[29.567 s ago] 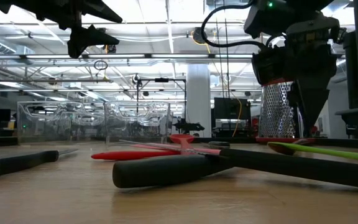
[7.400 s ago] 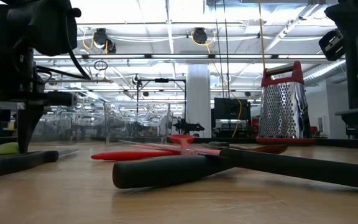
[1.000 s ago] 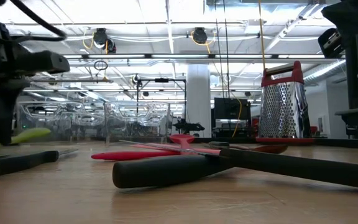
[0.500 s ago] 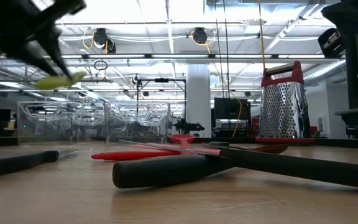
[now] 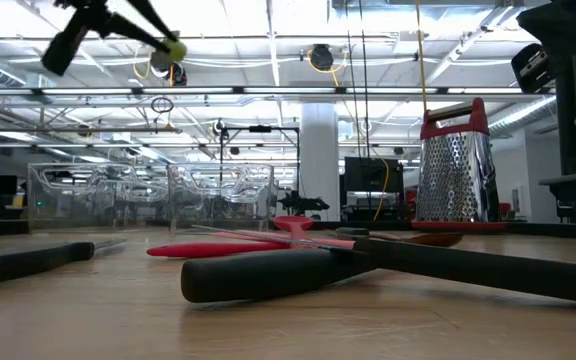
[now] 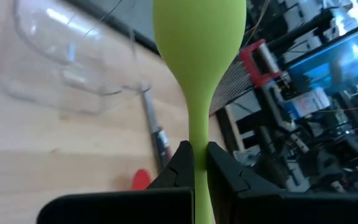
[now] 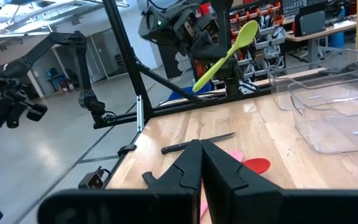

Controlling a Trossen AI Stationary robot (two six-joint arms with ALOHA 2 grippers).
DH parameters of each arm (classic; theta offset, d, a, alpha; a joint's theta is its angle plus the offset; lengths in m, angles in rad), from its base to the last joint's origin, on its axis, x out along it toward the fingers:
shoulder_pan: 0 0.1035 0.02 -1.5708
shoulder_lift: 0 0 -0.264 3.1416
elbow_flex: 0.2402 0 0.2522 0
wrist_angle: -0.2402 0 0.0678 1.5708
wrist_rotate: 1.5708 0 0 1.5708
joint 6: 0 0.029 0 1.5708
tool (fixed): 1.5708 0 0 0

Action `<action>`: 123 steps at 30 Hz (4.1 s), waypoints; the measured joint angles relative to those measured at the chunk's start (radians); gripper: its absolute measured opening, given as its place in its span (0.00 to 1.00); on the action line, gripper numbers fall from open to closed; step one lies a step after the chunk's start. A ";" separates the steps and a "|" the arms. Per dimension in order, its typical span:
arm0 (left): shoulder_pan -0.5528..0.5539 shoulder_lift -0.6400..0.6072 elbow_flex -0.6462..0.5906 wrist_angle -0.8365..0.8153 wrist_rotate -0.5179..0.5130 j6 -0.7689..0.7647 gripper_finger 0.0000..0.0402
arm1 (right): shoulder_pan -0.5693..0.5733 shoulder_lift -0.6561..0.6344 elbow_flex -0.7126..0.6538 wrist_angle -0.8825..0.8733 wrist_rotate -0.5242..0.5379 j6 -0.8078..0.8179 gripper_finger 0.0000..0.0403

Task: Pick & Place Kitchen Items
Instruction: Put the light green serving spoon into the top right transparent bin

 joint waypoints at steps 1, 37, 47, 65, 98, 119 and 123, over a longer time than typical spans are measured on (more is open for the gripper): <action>0.006 -0.004 0.000 0.035 -0.004 0.037 0.02 | 0.000 0.000 0.000 0.000 0.000 0.000 0.00; 0.701 -0.009 0.001 0.967 0.682 0.941 0.02 | 0.000 0.000 0.000 0.002 0.045 0.004 0.00; 0.895 -0.009 0.001 0.841 0.809 0.934 0.02 | 0.000 0.000 0.000 0.003 0.131 0.007 0.00; 1.025 0.145 0.111 0.557 0.859 0.978 0.02 | 0.000 0.000 0.000 0.004 0.232 0.008 0.00; 1.070 0.567 0.571 -0.250 1.017 1.287 0.01 | 0.000 0.000 0.000 0.000 0.236 0.027 0.00; 1.075 0.692 0.568 -0.299 1.044 1.393 0.04 | 0.000 0.000 0.000 0.000 0.258 0.053 0.00; 1.077 0.692 0.568 -0.297 1.045 1.394 0.05 | 0.000 0.000 0.000 0.000 0.259 0.053 0.00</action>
